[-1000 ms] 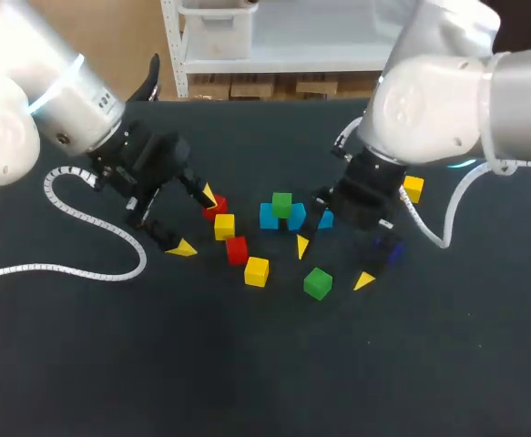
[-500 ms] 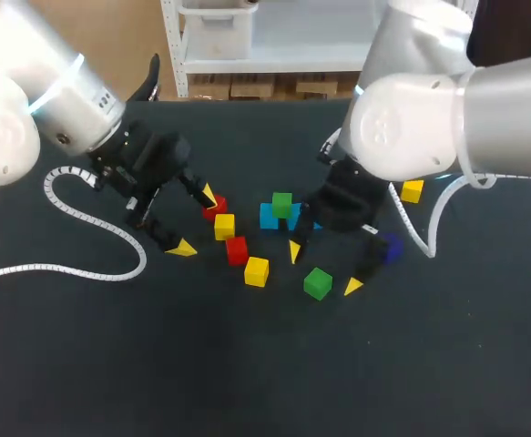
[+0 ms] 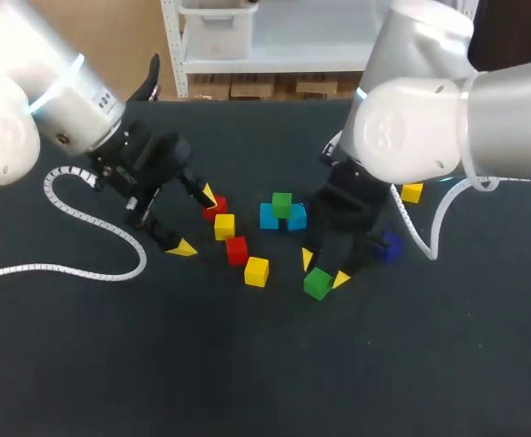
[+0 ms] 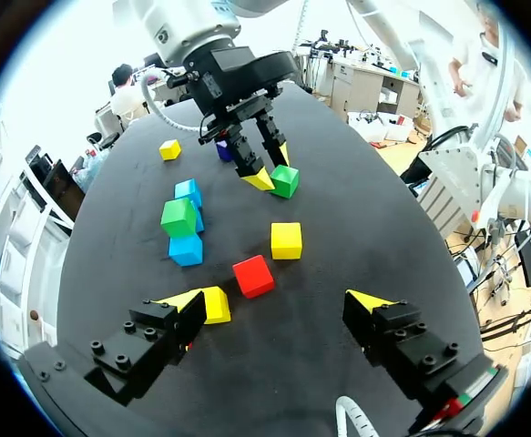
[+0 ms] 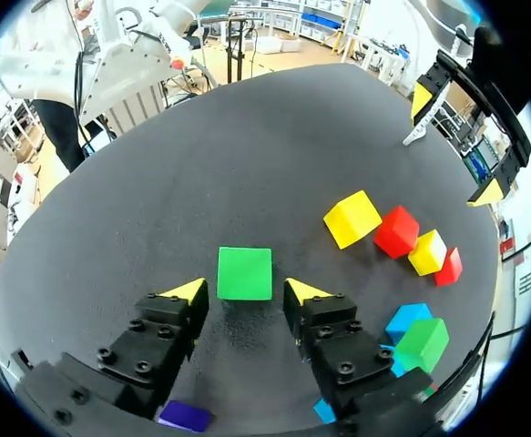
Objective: Place the blue cubes, place green cubes on the blue cubes, place the yellow cubes on the green cubes, then place the red cubes on the yellow cubes, and place purple cube on the red cubes.
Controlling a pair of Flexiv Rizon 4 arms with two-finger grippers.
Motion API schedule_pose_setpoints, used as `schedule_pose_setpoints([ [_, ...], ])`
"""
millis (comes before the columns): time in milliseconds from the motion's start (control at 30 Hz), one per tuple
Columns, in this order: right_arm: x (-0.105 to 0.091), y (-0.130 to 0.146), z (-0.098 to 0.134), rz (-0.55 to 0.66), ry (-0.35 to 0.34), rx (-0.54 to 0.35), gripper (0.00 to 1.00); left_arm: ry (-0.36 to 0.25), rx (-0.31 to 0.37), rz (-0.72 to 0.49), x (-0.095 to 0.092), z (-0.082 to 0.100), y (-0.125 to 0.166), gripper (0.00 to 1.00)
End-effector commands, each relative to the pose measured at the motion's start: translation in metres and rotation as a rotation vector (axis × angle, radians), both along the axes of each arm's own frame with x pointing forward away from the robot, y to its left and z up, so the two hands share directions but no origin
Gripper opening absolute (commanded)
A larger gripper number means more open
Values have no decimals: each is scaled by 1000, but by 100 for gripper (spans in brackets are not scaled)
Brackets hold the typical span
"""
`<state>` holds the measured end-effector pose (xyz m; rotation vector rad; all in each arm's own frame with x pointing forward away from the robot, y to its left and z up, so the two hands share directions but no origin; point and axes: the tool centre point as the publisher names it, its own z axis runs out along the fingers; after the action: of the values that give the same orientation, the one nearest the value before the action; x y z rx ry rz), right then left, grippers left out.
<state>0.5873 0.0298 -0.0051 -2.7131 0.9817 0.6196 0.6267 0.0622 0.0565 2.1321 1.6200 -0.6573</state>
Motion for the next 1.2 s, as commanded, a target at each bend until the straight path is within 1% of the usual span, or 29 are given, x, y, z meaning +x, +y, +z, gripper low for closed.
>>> schedule_pose_setpoints([
  [33, 0, 2, -3, -5, 3, -5, 48, 1, -1, -3, 2, -1, 0, 100],
  [100, 0, 1, -3, -10, 2, -7, 47, 1, -1, -3, 2, -1, 0, 100],
  [167, 1, 1, -3, -18, 2, -5, 41, 1, -1, -3, 2, -1, 0, 100],
  [200, 1, 0, -3, -24, 2, -4, 32, 1, -1, -3, 2, -1, 0, 100],
  [233, 2, 0, -3, -28, 2, -3, 19, 1, -1, -3, 2, -1, 0, 100],
  [267, 2, 0, -3, -31, 2, -2, 11, 1, -1, -3, 2, -1, 0, 100],
  [300, 2, -1, -3, -41, 0, -1, 1, 1, -1, -3, 2, -1, 0, 100],
  [500, 1, -4, 1, -57, 4, 7, 0, 1, -1, -3, 2, -1, 0, 100],
  [600, 2, -8, 6, -104, 8, 9, 0, 1, -1, -3, 2, -1, 0, 100],
  [667, 6, -11, 12, -170, 17, -3, 0, 1, -1, -3, 2, -1, 0, 100],
  [733, 10, -14, 20, -254, 30, 15, 0, 1, -1, -3, 2, -1, 0, 100],
  [767, 11, -15, 23, -292, 44, 34, 0, 1, -1, -3, 2, -1, 0, 100],
  [800, 13, -16, 27, -336, 75, 79, 0, 1, -1, -3, 2, -1, 0, 100],
  [833, 15, -18, 30, -376, 91, 111, 0, 1, -1, -3, 2, -1, 0, 100],
  [933, 18, -22, 34, -486, 124, 182, 0, 1, -1, -3, 2, -1, 0, 100],
  [1000, 21, -26, 37, -554, 104, 203, 0, 1, -1, -3, 2, -1, 0, 100],
  [1067, 24, -29, 40, -618, 105, 236, 0, 1, -1, -3, 2, -1, 0, 100],
  [1100, 25, -30, 41, -637, 106, 242, 0, 1, -1, -3, 2, -1, 0, 100],
  [1133, 27, -31, 42, -662, 89, 247, 0, 1, -1, -3, 2, -1, 0, 100],
  [1200, 30, -33, 44, -696, 87, 259, 0, 1, -1, -3, 2, -1, 0, 100],
])
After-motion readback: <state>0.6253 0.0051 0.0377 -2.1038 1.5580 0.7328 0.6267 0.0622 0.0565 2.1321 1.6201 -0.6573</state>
